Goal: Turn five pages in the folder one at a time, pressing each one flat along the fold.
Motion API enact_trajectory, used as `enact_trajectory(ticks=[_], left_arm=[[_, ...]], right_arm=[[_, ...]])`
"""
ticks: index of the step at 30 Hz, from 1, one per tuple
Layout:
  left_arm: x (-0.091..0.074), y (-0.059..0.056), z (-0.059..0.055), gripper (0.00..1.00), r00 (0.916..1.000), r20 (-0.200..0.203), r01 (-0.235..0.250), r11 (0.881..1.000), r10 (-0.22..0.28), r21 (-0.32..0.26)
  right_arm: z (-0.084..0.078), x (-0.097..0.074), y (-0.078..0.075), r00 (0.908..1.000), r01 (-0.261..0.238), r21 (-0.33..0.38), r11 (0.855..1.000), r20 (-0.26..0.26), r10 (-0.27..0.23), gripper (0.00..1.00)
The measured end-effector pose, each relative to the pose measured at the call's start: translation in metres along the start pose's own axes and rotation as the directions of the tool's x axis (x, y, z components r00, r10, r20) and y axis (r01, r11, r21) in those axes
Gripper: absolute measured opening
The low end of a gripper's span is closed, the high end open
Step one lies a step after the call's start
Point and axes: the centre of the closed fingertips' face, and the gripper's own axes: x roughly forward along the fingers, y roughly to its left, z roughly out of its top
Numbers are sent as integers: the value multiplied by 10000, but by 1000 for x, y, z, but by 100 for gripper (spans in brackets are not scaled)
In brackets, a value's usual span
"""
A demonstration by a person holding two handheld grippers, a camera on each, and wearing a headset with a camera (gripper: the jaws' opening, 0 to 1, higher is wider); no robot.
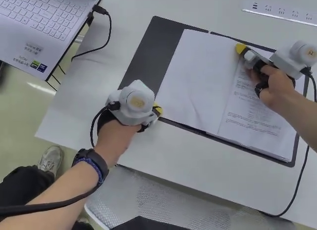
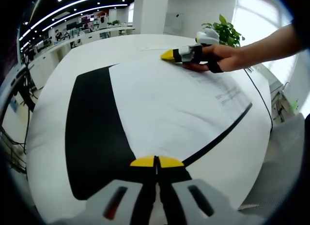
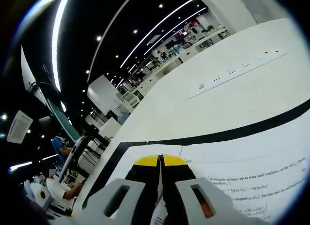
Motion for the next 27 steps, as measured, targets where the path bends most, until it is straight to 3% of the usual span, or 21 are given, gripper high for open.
enact_trajectory(ticks=[10,15,17,27], left_arm=[[-1,0,0,0,9999,37,150,9998,-149,-112],[-1,1,0,0,9997,38,239,9993,-238,-289],[-1,1,0,0,9995,17,327,9989,-327,-324],[-1,0,-1,0,9994,27,344,9990,-344,-300]], right_arm=[[-18,-15,14,9995,-134,-169,9998,-288,130,0],[-25,-21,17,9996,-114,-52,9999,-260,113,0],[-28,-20,10,9996,-123,24,9999,-235,123,0],[-43,-36,23,9999,-94,218,9997,-48,95,0]])
